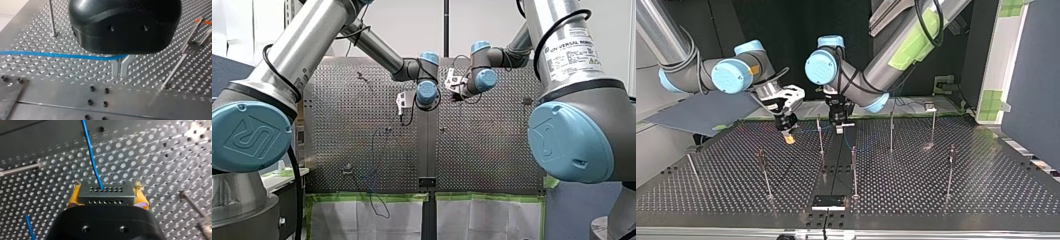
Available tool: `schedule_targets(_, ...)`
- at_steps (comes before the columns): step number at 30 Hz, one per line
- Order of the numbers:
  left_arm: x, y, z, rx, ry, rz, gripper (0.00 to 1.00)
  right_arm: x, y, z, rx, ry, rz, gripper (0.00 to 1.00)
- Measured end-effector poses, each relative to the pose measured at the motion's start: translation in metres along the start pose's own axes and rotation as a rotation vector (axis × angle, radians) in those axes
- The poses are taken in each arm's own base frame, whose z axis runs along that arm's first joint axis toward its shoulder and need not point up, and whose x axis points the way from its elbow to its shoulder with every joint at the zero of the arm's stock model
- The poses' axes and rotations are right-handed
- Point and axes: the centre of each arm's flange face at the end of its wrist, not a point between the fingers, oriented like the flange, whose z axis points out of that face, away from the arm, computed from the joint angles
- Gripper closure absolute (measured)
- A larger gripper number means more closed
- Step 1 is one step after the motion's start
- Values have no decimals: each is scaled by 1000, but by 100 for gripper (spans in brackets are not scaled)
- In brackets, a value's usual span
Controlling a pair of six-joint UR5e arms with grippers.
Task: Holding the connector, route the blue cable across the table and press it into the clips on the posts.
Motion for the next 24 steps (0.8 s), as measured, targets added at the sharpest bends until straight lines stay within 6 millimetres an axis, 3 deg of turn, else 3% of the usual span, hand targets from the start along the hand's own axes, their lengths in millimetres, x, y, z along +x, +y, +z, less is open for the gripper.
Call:
schedule_targets(7, 26, 2, -4, 49, 12, 3, 100, -27, 10, -3, -9, -12, 12, 100)
schedule_targets(15, 82, 1, -7, 83, 57, 21, 100, -51, 17, -8, -20, -24, 19, 100)
schedule_targets(24, 90, -3, -4, 108, 42, -1, 100, -71, 25, -9, -46, -52, 24, 100)
